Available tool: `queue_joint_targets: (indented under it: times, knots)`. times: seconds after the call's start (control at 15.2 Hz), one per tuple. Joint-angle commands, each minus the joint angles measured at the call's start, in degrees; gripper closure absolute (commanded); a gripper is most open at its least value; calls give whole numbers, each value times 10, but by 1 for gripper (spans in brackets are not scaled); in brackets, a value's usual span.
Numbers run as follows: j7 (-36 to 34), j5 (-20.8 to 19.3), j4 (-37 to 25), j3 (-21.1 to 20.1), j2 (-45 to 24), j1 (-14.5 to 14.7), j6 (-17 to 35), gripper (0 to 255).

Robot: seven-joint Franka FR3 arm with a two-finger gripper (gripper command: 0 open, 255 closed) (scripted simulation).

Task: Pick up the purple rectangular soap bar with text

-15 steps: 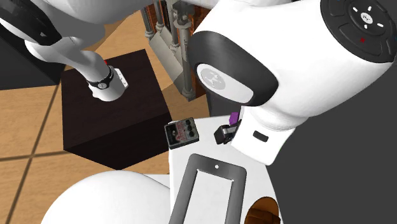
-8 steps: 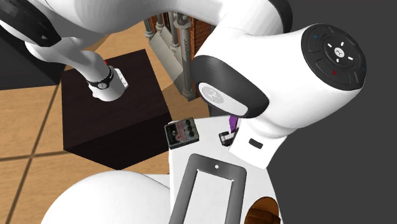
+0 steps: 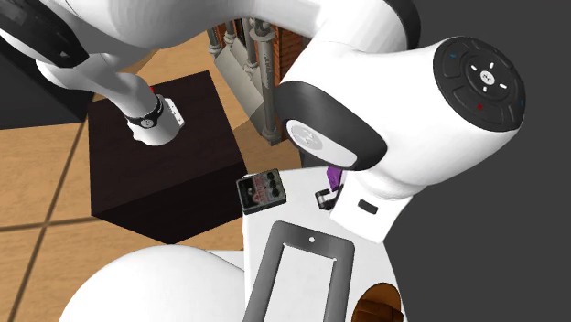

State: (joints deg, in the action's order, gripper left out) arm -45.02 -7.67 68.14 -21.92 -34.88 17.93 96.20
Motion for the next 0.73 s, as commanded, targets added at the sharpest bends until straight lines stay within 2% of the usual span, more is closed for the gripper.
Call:
queue_joint_targets:
  times: [0.0,0.66]
  knots:
    - [0,0,-9,0,-2,1,-8,255]
    - [0,-3,-113,0,-17,17,-95,255]
